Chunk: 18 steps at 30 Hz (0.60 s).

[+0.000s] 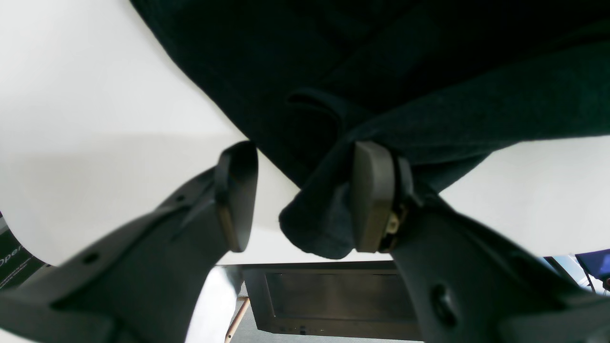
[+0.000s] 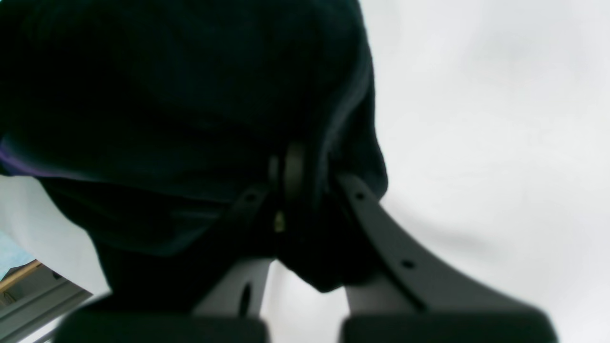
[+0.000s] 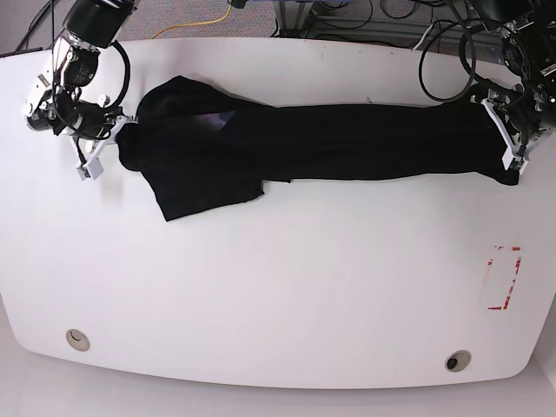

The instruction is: Layout the t-shirt on the table in an organized manner, then fold the t-shirt properly

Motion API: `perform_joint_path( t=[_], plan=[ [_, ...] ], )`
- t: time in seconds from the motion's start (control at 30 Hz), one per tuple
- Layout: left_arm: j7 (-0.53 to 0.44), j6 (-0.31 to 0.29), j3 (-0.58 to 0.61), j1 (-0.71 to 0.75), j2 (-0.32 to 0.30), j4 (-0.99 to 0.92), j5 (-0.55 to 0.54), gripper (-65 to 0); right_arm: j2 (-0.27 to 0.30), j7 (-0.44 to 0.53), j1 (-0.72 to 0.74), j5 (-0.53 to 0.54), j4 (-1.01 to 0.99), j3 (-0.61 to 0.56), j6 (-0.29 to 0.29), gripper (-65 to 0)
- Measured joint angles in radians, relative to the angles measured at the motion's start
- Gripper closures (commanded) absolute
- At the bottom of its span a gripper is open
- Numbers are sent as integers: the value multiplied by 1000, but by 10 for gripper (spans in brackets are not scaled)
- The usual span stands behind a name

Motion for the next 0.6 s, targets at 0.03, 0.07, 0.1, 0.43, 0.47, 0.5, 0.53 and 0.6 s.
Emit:
perform_joint_path(
  t=[0.03, 0.07, 0.1, 0.43, 0.47, 0.5, 0.53, 0.6],
  plan=[
    [0, 0, 0, 0, 0, -1, 0, -293, 0, 0, 0, 0, 0, 0, 0, 0],
    [0, 0, 0, 0, 0, -2, 0, -293, 0, 0, 0, 0, 0, 0, 0, 0],
    [0, 0, 0, 0, 0, -4, 0, -293, 0, 0, 0, 0, 0, 0, 0, 0],
    [-1, 0, -10, -74, 6, -155, 4, -293, -19, 2, 0, -2, 0, 0, 0, 0],
    [0, 0, -23, -79, 7, -161, 3, -293, -22, 2, 0, -3, 0, 0, 0, 0],
    [0, 0, -41, -89, 10, -167, -5, -293, -22, 2, 0, -2, 0, 0, 0, 0],
    [-3, 1, -68, -98, 11, -174, -10, -293, -23, 2, 0, -3, 0, 0, 0, 0],
    [2, 0, -92, -109, 5, -180, 0, -293, -22, 2, 0, -3, 0, 0, 0, 0]
  ],
)
